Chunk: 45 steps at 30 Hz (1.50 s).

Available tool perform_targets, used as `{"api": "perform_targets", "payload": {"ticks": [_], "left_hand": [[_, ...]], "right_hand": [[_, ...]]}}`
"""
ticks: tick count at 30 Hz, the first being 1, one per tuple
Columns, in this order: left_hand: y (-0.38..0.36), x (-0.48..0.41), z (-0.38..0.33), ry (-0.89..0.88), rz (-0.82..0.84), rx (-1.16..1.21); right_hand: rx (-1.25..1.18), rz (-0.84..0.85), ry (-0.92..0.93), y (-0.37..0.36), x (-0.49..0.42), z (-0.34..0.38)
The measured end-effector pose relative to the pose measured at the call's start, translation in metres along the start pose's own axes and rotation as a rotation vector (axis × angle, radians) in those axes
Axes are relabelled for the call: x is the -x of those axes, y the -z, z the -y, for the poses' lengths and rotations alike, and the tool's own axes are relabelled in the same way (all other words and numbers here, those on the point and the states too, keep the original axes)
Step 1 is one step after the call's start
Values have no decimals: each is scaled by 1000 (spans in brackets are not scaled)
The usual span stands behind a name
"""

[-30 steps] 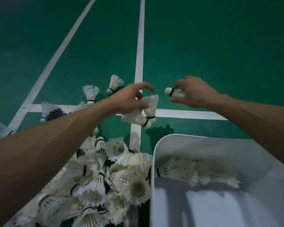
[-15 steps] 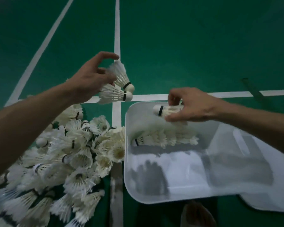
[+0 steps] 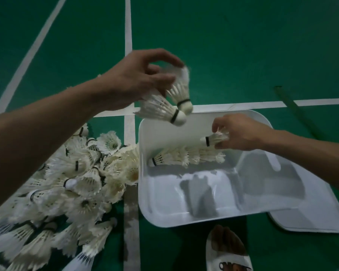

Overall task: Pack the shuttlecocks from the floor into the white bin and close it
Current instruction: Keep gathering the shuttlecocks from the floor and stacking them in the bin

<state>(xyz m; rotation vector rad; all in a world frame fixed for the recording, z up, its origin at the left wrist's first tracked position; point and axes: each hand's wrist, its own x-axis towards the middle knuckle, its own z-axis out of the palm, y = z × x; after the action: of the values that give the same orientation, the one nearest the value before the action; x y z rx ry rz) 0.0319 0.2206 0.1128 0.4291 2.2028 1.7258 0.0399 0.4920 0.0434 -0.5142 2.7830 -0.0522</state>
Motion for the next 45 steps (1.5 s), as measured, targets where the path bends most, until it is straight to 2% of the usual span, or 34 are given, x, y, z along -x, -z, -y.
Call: {"api": "perform_targets", "payload": {"ticks": [3,6,8,13,16,20,27,34,45], "left_hand": [[-32,-10,-15,76,348,-197],[-67,-31,-7,240,654,-406],[-88,-45,9,332,760,-484],[-120,-72,49,572,875,-594],[-132,-83,65,608,873,-650],[-148,-95,77,561,872,-792],[-172,-115,75,537,867,-783],[-180,-118,81,516,928,-1010],[-159,-114,92,523,892,-970]], "right_hand": [[38,9,-45,-2,6,-17],[48,4,-97,-4,11,-30],[22,-12,-124,-6,11,-36],[-26,-34,-181,-22,10,-48],[-62,-44,-205,-33,11,-51],[-94,-78,-210,-41,15,-51],[-170,-99,-247,-43,20,-59],[-188,-150,-276,-44,16,-62],[-191,-166,-282,-53,15,-55]]}}
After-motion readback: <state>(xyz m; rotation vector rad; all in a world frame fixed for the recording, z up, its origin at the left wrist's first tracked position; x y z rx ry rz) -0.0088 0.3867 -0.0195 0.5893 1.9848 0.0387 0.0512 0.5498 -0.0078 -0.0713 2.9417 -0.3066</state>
